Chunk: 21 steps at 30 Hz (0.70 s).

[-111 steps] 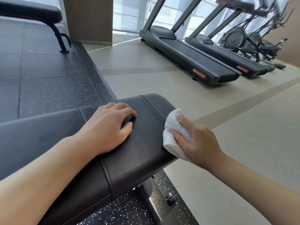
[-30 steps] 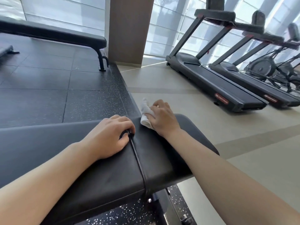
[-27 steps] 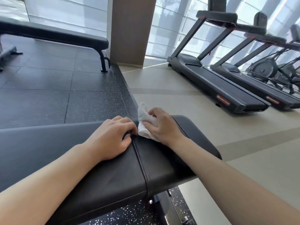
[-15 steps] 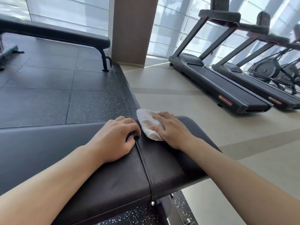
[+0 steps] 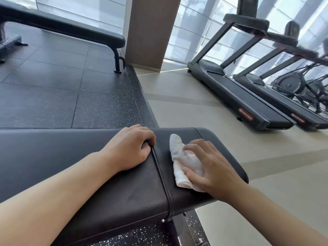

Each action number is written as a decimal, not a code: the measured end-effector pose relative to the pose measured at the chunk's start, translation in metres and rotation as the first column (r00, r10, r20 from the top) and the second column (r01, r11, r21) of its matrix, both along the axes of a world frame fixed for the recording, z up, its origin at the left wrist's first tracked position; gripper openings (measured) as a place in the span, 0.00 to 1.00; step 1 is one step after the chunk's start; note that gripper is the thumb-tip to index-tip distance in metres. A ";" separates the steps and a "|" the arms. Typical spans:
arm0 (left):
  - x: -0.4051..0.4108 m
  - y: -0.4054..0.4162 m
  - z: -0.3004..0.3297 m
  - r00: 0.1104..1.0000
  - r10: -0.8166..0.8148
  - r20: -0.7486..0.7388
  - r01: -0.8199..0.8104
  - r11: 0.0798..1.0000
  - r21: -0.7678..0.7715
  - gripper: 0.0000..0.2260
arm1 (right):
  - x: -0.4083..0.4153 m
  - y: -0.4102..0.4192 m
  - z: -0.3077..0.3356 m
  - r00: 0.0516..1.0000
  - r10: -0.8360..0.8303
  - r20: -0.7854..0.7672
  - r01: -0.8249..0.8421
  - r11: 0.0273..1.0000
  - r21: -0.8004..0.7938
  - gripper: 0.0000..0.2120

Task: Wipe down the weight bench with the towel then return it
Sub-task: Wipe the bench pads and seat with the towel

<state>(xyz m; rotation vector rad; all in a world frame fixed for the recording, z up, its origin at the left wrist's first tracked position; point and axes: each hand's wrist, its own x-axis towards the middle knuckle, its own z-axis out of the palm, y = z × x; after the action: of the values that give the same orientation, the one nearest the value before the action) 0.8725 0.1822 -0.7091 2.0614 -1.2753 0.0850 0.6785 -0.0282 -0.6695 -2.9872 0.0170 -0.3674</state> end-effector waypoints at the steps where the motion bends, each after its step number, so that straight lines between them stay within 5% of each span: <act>1: 0.000 -0.001 0.000 1.000 0.003 0.004 -0.003 1.000 0.003 0.09 | 0.005 0.003 -0.001 0.999 0.034 -0.004 -0.034 0.999 0.015 0.18; 5: 0.000 -0.002 0.001 1.000 0.007 0.011 -0.008 1.000 0.016 0.08 | 0.031 0.008 -0.012 0.999 0.050 0.014 -0.051 0.994 0.101 0.12; 12: -0.003 0.001 0.001 1.000 0.001 -0.004 -0.001 1.000 0.028 0.08 | 0.092 -0.030 -0.015 0.961 -0.268 0.063 0.258 0.958 0.126 0.13; 21: -0.002 0.003 0.001 1.000 -0.017 -0.025 0.019 0.999 0.047 0.09 | 0.026 0.013 -0.014 1.000 -0.004 0.029 0.003 0.999 0.054 0.12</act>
<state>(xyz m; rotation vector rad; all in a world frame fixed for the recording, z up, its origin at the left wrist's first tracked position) 0.8705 0.1849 -0.7082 2.0845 -1.2924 0.0217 0.7042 -0.0150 -0.6838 -2.9291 0.0285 -0.4035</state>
